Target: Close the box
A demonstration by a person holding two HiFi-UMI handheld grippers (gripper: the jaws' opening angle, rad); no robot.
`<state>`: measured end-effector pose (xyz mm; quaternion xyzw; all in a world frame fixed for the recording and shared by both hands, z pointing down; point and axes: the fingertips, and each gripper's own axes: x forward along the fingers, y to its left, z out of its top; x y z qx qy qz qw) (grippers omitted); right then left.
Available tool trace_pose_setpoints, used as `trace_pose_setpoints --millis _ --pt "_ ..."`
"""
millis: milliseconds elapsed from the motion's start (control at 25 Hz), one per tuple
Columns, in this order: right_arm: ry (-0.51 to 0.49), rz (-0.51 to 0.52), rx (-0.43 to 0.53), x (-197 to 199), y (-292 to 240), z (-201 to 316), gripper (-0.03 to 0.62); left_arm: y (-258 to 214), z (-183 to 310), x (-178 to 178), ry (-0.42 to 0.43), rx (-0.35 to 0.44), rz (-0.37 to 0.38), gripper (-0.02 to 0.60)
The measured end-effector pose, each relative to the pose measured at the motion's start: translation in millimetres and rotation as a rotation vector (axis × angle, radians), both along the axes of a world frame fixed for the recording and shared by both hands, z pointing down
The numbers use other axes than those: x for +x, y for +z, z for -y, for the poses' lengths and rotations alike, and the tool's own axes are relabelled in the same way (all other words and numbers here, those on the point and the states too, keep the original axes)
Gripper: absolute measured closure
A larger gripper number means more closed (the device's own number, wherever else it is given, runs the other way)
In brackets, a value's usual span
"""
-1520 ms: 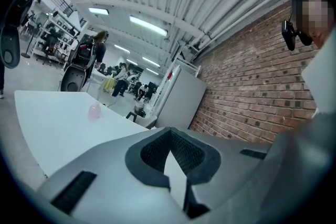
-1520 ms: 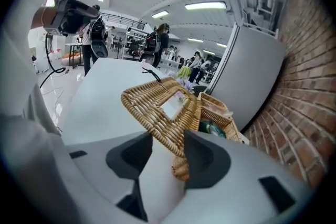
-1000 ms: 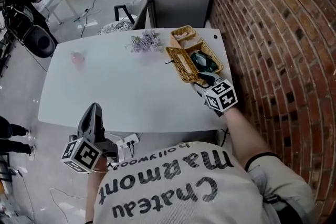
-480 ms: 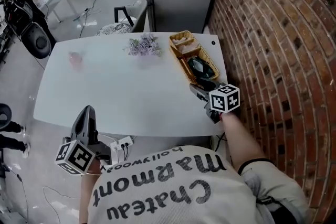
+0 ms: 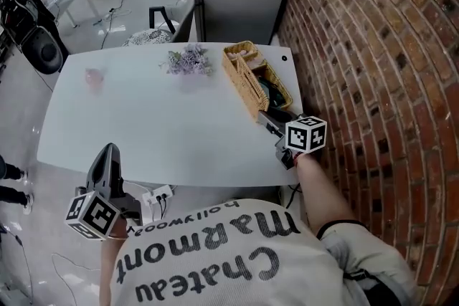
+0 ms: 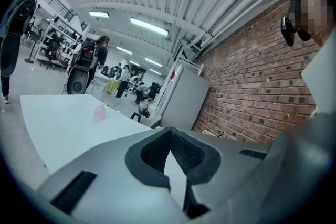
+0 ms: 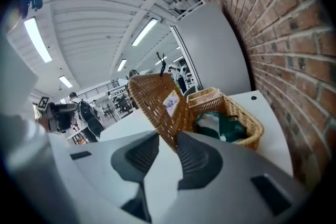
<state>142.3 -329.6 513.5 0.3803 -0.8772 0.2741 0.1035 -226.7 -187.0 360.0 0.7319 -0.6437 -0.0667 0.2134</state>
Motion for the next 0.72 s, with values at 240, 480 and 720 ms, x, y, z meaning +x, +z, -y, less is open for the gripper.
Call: trace_pose_setpoints --millis 240,480,720 --pt "0.061 -0.01 -0.015 12 1 5 0.533 2 1 -2 0.002 -0.009 -0.006 0.58" --pt "0.101 0.0 -0.024 18 4 9 0.551 4 3 -5 0.004 0.002 -0.011 0.58" --pt "0.119 0.023 -0.04 20 7 10 0.551 7 3 -6 0.0 0.0 -0.016 0.58"
